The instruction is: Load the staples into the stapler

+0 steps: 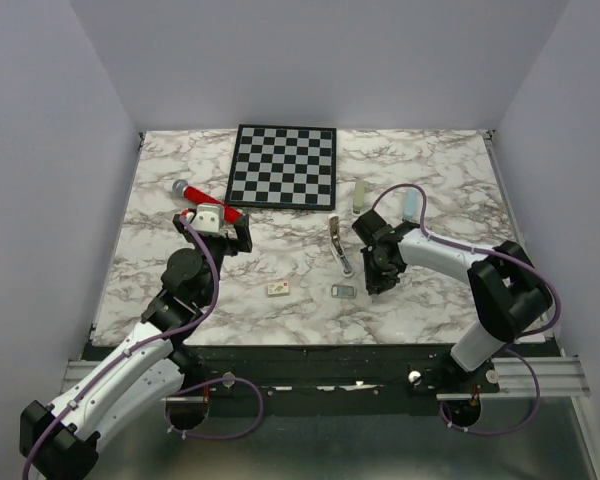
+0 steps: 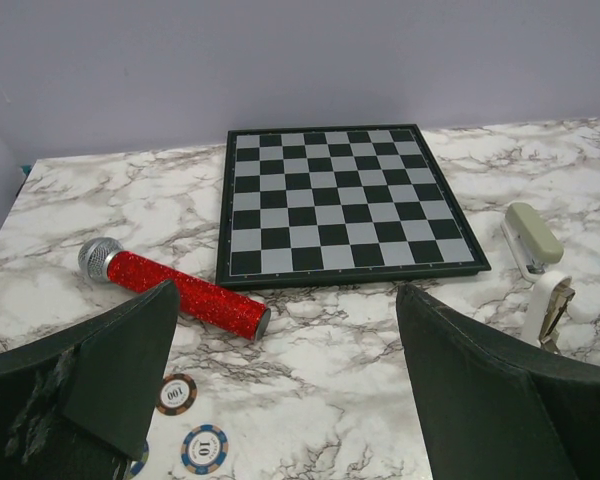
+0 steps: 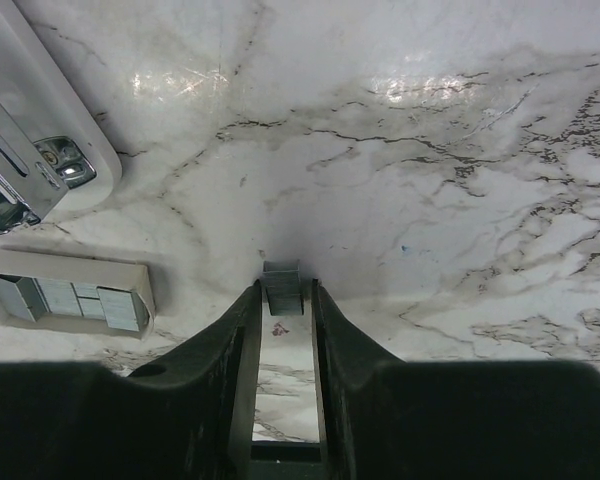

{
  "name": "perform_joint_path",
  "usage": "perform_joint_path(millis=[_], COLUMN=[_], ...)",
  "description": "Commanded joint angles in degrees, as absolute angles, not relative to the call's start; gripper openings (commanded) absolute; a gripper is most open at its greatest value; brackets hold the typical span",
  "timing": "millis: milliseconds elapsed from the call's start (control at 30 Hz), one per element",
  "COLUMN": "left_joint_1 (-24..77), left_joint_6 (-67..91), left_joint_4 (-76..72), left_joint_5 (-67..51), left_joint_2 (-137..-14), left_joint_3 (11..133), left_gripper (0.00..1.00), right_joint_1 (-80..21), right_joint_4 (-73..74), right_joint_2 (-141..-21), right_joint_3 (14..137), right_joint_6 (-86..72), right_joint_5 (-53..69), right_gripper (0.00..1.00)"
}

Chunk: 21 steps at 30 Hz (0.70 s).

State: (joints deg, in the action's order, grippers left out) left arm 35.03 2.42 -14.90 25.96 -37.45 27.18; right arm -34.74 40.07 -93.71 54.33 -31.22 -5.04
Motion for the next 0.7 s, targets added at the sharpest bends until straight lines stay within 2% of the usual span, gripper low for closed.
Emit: perform_joint_path(millis=[0,433,667], left_joint_1=[35.4,35.4,35.4], left_joint_6=[1.9,1.9,1.8], left_joint_4=[-15.3,-15.3,-15.3], left_joint_5=[26.4,26.4,26.5], left_joint_2=[-36.7,-36.7,-36.7], left_joint_3=[26.5,26.5,26.5], left_gripper=[0.97,0.97,0.97], right_joint_1=[-34.2,-33.6,-33.5], right_joint_4=[39.3,38.8,38.8], right_joint_2=[-95.3,-96.0,-95.5], right_joint_3=[55.8,56.4,55.7], right_joint_6=[-30.6,-30.3,-30.4], right_joint_5=[-4.2,-3.2,-3.1], right_gripper=[0.33,0.32,0.24])
